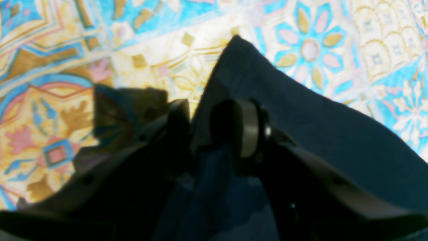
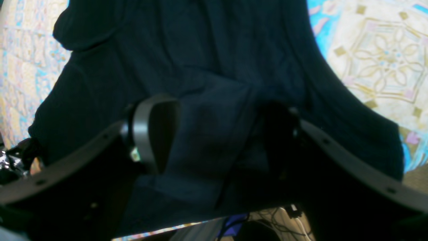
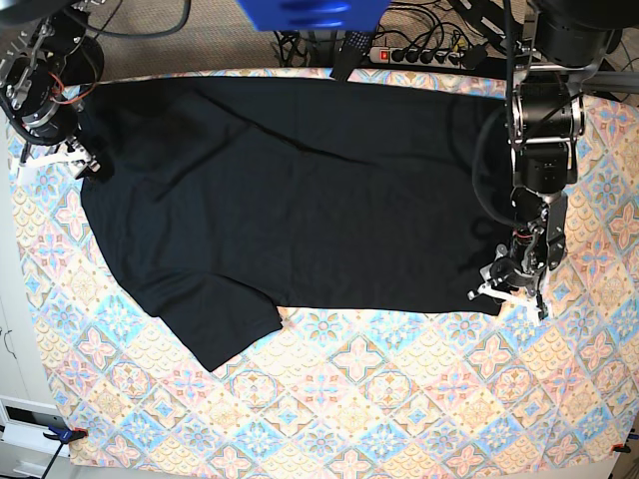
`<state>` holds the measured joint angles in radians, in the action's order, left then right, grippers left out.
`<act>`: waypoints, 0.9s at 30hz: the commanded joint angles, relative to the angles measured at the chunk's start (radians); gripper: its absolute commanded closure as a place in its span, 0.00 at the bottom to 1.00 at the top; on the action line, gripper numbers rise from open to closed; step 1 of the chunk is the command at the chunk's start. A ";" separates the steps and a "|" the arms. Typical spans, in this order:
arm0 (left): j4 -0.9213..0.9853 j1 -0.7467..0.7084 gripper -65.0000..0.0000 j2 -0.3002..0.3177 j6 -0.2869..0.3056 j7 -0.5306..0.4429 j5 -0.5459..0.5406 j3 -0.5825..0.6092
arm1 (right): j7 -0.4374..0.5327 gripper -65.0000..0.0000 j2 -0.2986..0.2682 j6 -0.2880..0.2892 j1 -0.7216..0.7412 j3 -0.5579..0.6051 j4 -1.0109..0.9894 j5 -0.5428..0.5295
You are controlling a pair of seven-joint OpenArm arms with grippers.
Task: Fold the T-shirt properly
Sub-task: 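Grasp the side edge with the left gripper and the sleeve with the right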
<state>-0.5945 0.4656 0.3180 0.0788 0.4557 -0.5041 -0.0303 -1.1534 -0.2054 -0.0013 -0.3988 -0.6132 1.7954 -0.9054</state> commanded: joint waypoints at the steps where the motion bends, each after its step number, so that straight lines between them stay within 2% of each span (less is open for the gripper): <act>1: -0.005 0.017 0.66 0.000 0.009 0.021 -0.009 -0.001 | 0.011 0.34 -0.018 0.007 0.002 -0.006 0.017 -0.014; 11: -0.009 -0.009 0.70 -0.026 0.019 0.022 -0.009 0.002 | 0.011 0.34 -0.018 0.007 0.004 -0.006 0.017 -0.014; 13: -0.009 -0.012 0.81 -0.026 0.051 0.022 -0.009 0.002 | 0.011 0.34 -0.018 0.007 0.004 -0.006 0.017 -0.014; 15: -0.009 -0.015 1.00 -0.026 0.072 0.022 -0.009 -0.003 | 0.011 0.34 -0.018 0.007 0.005 -0.006 0.017 -0.014; 22: -0.035 -0.038 1.00 -0.001 0.078 0.022 -0.011 -0.004 | 0.011 0.34 -0.018 0.007 0.010 -0.006 0.017 -0.014; 25: -0.216 -0.130 1.00 0.008 0.078 0.022 -0.011 -0.004 | 0.010 0.34 -0.019 0.007 0.034 0.006 0.017 -0.014; 27: -0.330 -0.189 1.00 0.030 0.078 0.036 -0.011 -0.004 | 0.010 0.34 -0.050 0.007 0.070 0.055 0.017 -0.014</act>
<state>-0.9073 0.2417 0.3271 0.1547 0.5137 -0.5121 -0.0288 -1.1587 -0.2344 -0.0021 -0.3424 -0.5499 1.7950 -0.9009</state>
